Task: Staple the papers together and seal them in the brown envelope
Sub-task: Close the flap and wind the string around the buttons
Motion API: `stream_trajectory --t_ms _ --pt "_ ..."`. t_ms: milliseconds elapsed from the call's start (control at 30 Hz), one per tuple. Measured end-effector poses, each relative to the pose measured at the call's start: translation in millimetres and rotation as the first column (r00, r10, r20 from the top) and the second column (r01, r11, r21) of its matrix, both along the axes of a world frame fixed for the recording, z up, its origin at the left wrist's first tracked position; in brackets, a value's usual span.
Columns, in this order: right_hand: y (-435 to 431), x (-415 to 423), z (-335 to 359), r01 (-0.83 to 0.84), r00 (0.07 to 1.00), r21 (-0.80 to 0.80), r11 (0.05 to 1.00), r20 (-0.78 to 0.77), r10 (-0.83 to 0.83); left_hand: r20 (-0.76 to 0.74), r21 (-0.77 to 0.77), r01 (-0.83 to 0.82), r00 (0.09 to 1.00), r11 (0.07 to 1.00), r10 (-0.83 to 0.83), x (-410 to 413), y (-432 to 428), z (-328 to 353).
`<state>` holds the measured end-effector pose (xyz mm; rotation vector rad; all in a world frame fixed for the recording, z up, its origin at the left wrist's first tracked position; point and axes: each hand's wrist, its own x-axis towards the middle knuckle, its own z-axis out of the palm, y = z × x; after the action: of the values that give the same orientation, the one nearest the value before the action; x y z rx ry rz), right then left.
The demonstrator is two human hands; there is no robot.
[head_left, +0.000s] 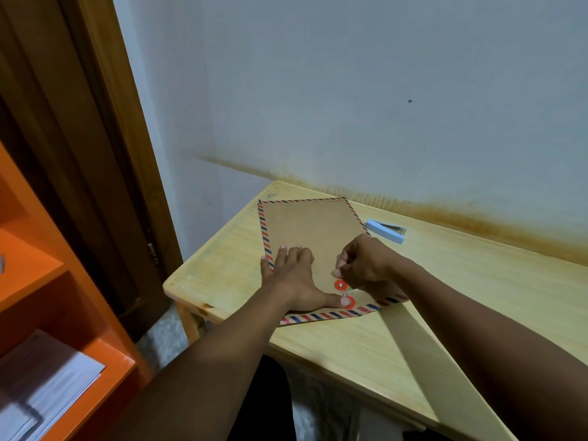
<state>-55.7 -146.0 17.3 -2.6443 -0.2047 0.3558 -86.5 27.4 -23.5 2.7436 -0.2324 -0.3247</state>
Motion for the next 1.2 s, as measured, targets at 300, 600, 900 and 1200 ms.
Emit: stream_trajectory --t_ms 300,600,900,1200 --pt "-27 -20 -8 0.074 0.985 -0.083 0.994 0.164 -0.059 -0.003 -0.009 0.012 1.000 1.000 -0.012 -2 3 2" --pt "-79 -85 -8 -0.095 0.904 -0.198 0.976 0.394 0.167 0.173 0.061 0.120 0.976 0.991 -0.129 -14 2 11" --pt "-73 -98 -26 -0.153 0.840 -0.375 0.914 0.437 0.320 0.079 0.060 0.389 0.916 0.919 -0.393 -47 20 41" --pt "-60 -96 1 -0.099 0.829 -0.114 0.989 0.540 0.145 0.351 0.300 0.361 0.819 0.883 -0.454 -53 45 63"
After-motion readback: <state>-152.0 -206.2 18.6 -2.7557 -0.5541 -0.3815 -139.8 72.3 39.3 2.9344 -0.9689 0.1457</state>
